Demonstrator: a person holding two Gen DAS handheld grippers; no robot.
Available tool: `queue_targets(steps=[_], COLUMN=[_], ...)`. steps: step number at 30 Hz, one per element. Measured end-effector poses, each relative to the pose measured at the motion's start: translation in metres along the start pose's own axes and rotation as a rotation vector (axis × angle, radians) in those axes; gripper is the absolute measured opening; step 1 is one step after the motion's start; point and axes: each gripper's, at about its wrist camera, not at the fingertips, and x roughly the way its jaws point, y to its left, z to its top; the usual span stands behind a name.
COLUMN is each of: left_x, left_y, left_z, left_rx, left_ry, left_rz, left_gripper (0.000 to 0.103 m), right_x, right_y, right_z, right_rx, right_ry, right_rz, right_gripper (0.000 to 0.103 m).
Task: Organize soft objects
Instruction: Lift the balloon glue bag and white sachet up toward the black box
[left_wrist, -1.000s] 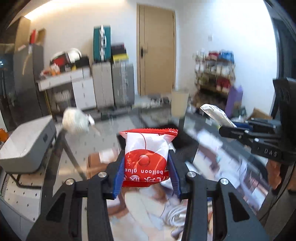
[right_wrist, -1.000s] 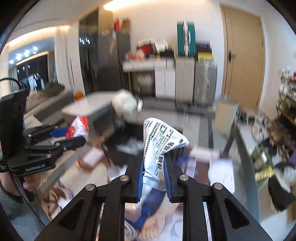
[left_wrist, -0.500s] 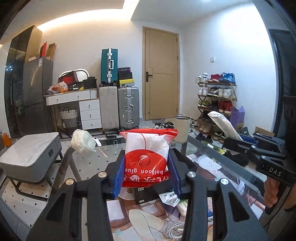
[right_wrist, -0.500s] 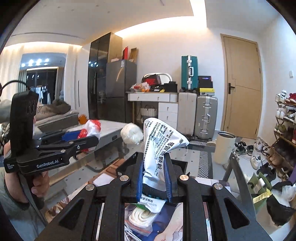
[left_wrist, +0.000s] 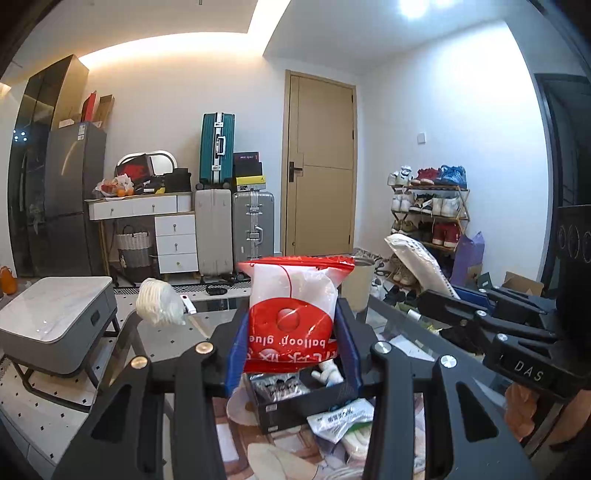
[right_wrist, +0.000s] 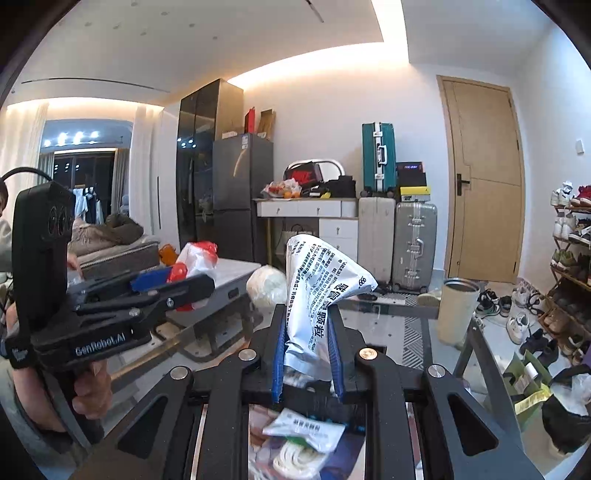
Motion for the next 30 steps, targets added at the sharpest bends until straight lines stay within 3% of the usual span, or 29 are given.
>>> queue_targets(steps=[10,14,20,30], left_x=[0.033,0.052,0.08,0.085], left_y=[0.01,0.015,0.022,0.023], left_z=[0.031,0.036,0.036,0.032], left_rx=[-0.053,-0.028,-0.047,-0.056], left_ry=[-0.04,-0.058,-0.006,0.024], left_rz=[0.023,0.043,0.056,0.037], left_gripper=[0.042,0.042,0.042,0.042], right_x=[0.04,0.06,0.08,0.086], right_y=[0.0,-0.009,-0.014,-0.008], right_z=[0.03,0.039,0.039,0.044], right_rx=[0.013,0.025,0.029,0.009], right_ry=[-0.029,-0.021,0.014,0.029], right_rz=[-0.012,-0.029,-0.036,-0.046], right_gripper=[0.019,0.019,0.019,0.019])
